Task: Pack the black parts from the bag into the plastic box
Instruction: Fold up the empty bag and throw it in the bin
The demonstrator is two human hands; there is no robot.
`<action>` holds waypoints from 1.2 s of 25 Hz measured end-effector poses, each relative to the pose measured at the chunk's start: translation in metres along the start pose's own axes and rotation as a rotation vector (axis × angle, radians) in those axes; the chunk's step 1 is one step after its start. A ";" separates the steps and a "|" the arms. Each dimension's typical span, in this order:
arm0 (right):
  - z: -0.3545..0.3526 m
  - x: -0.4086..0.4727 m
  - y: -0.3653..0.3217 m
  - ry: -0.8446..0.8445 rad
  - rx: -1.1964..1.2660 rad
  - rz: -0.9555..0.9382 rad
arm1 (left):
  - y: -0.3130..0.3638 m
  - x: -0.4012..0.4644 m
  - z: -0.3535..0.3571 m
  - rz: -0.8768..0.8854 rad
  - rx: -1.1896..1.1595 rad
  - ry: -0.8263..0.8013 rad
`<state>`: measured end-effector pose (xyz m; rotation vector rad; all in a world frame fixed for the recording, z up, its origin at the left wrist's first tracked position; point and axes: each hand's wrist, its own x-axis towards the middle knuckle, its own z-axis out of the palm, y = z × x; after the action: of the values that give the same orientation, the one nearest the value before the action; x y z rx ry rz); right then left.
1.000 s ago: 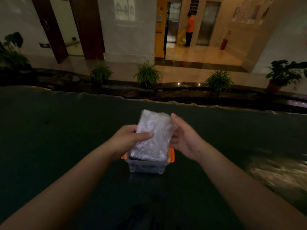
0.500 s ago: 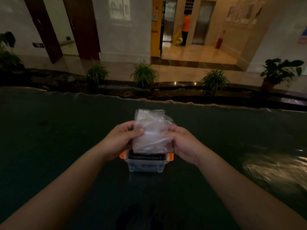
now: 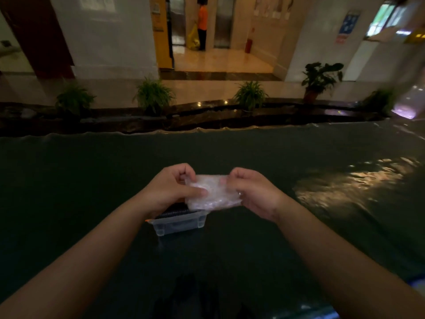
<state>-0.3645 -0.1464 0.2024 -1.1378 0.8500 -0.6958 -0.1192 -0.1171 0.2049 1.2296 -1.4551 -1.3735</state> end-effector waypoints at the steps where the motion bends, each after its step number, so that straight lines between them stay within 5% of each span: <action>1: -0.006 -0.009 0.003 0.070 0.005 -0.018 | 0.000 0.006 0.008 0.004 0.039 -0.020; 6: -0.038 -0.069 0.022 0.144 0.185 0.045 | 0.000 0.032 0.066 0.074 0.019 -0.171; 15: -0.118 -0.199 0.076 0.532 0.280 -0.012 | -0.023 0.061 0.222 0.003 0.038 -0.427; 22: -0.264 -0.356 0.157 0.893 -0.160 0.136 | -0.060 0.053 0.419 -0.013 0.297 -0.501; 30: -0.450 -0.487 0.252 1.001 -0.553 0.437 | -0.116 0.046 0.642 0.133 0.611 -0.496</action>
<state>-0.9871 0.1125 -0.0159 -0.9847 2.1714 -0.6619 -0.7321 0.0008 0.0096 1.1549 -2.3863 -1.2309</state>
